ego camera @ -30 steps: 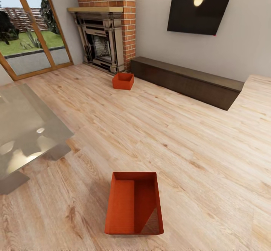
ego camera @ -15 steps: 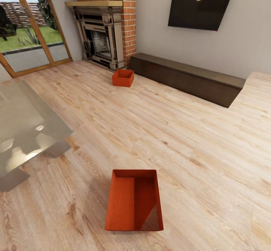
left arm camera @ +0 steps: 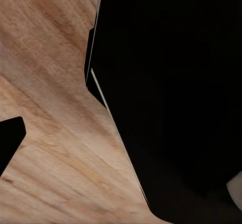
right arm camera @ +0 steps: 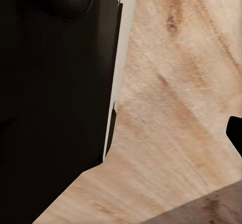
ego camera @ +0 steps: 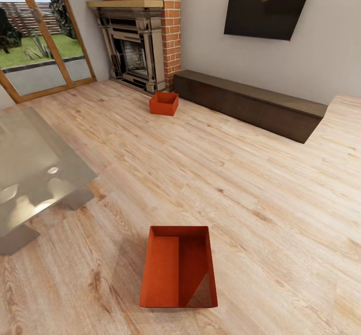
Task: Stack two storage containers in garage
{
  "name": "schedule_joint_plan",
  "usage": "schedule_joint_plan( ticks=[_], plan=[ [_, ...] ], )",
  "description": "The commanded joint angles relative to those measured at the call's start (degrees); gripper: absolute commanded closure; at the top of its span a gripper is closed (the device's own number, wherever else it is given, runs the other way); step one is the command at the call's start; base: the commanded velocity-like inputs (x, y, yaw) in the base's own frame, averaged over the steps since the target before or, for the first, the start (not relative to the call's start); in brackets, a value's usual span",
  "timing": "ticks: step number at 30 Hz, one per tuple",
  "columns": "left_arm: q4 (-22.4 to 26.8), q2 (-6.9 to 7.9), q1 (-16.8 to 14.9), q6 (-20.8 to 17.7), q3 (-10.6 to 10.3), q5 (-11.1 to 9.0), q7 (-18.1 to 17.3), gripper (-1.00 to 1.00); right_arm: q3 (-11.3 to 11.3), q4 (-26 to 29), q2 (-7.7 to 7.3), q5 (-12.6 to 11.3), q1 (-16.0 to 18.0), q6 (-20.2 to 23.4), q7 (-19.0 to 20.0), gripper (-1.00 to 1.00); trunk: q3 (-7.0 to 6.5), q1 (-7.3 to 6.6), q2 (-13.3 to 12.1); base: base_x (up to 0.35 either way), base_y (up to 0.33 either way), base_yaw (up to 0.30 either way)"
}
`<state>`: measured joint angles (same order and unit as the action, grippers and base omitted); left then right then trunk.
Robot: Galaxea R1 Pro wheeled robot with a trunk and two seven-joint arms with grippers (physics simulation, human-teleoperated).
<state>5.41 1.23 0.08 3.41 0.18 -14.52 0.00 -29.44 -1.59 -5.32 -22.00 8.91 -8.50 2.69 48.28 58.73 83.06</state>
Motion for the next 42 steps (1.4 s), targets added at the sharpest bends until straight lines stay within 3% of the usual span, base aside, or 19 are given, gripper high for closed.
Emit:
schedule_joint_plan(
  ticks=[1, 10, 14, 17, 18, 21, 23, 25, 29, 31, 33, 37, 39, 40, 42],
  plan=[
    [0.0, 0.0, 0.0, 0.1, 0.0, -0.2, 0.0, -1.0, -0.4, -0.2, 0.0, -0.6, 0.1, -0.3, 0.3, -1.0, 0.03, 0.0, 0.0, 0.0, 0.0, 0.0],
    [0.0, 0.0, 0.0, 0.1, 0.0, -0.2, 0.0, -1.0, -0.4, -0.2, -0.07, -0.7, 0.1, 0.1, 0.1, -1.0, 0.03, 0.0, 0.0, 0.0, 0.0, 0.0],
    [0.1, 0.05, 0.0, 0.1, 0.1, -0.3, 0.0, -1.0, -0.5, 0.1, -0.51, -0.6, 0.1, -0.1, -0.1, -1.0, 0.03, 0.0, 0.0, 0.0, 0.0, 0.0],
    [1.6, 0.29, 0.0, 0.1, 0.1, -0.3, 0.0, -1.0, -0.3, 0.9, -1.61, -0.8, 0.2, 0.8, -2.4, -1.0, 0.03, 0.0, 0.0, 0.0, 0.0, 0.0],
    [5.0, 0.89, 0.0, -0.1, 0.2, -0.4, 0.1, -1.0, -0.1, 1.7, -3.73, -1.0, 3.1, 0.9, -5.9, -1.0, 0.03, 0.0, 0.0, 0.0, 0.0, 0.0],
    [9.0, 2.49, 0.0, -0.6, 0.3, -0.6, 0.1, -1.0, 0.0, 3.0, -5.12, -1.1, 7.3, 1.0, -8.4, -1.0, 0.03, 0.0, 0.0, 0.0, 0.0, 0.0],
    [11.4, 3.73, 0.0, -0.9, 0.3, -0.7, 0.0, -1.0, 0.1, 3.5, -5.69, -1.1, 10.1, 1.1, -9.2, -1.0, 0.03, 0.0, 0.0, 0.0, 0.0, 0.0],
    [15.1, 4.98, 0.0, -1.8, 0.3, -0.7, 0.1, -1.0, 0.1, 3.7, -6.02, -1.1, 15.3, 1.2, -10.0, -1.0, 0.03, 0.0, 0.0, 0.0, 0.0, 0.0],
    [17.8, 5.88, -1.1, -4.9, 0.3, -0.7, 0.2, -1.0, 0.1, 3.9, -5.94, -1.2, 21.6, 1.8, -11.3, -1.0, 0.03, 0.0, 0.0, 0.0, 0.0, 0.0],
    [18.7, 6.34, -5.0, -8.9, 0.3, -0.7, 0.4, -1.0, 0.1, 3.9, -5.62, -1.3, 26.2, 2.1, -12.2, -1.0, 0.03, 0.0, 0.0, 0.0, 0.0, 0.0],
    [18.5, 6.57, -11.9, -12.5, 0.4, -1.1, 2.0, -1.0, 0.1, 3.9, -5.33, -1.3, 30.8, 2.2, -12.8, -1.0, 0.03, 0.0, 0.0, 0.0, 0.0, 0.0],
    [18.6, 6.26, -17.7, -13.7, 0.6, -1.9, 6.2, -1.0, 0.1, 4.0, -4.46, -1.4, 33.9, 2.2, -13.0, -1.0, 0.03, 0.0, 0.0, 0.0, 0.0, 0.0],
    [18.6, 5.65, -22.1, -14.1, 0.8, -2.7, 9.1, -1.0, 0.0, 4.0, -2.26, -1.3, 35.2, 2.1, -13.0, -1.0, 0.03, 0.0, 0.0, 0.0, 0.0, 0.0],
    [18.5, 4.45, -26.0, -14.5, 0.8, -3.1, 10.7, -1.0, 0.0, 4.6, -0.18, -1.2, 35.7, 1.9, -13.0, -1.0, 0.03, 0.0, 0.0, 0.0, 0.0, 0.0],
    [18.3, 2.82, -28.5, -14.7, 0.8, -3.0, 11.5, -1.0, 0.0, 5.8, 1.76, -1.1, 35.9, 1.8, -13.1, -1.0, 0.03, 0.0, 0.0, 0.0, 0.0, 0.0]
  ],
)
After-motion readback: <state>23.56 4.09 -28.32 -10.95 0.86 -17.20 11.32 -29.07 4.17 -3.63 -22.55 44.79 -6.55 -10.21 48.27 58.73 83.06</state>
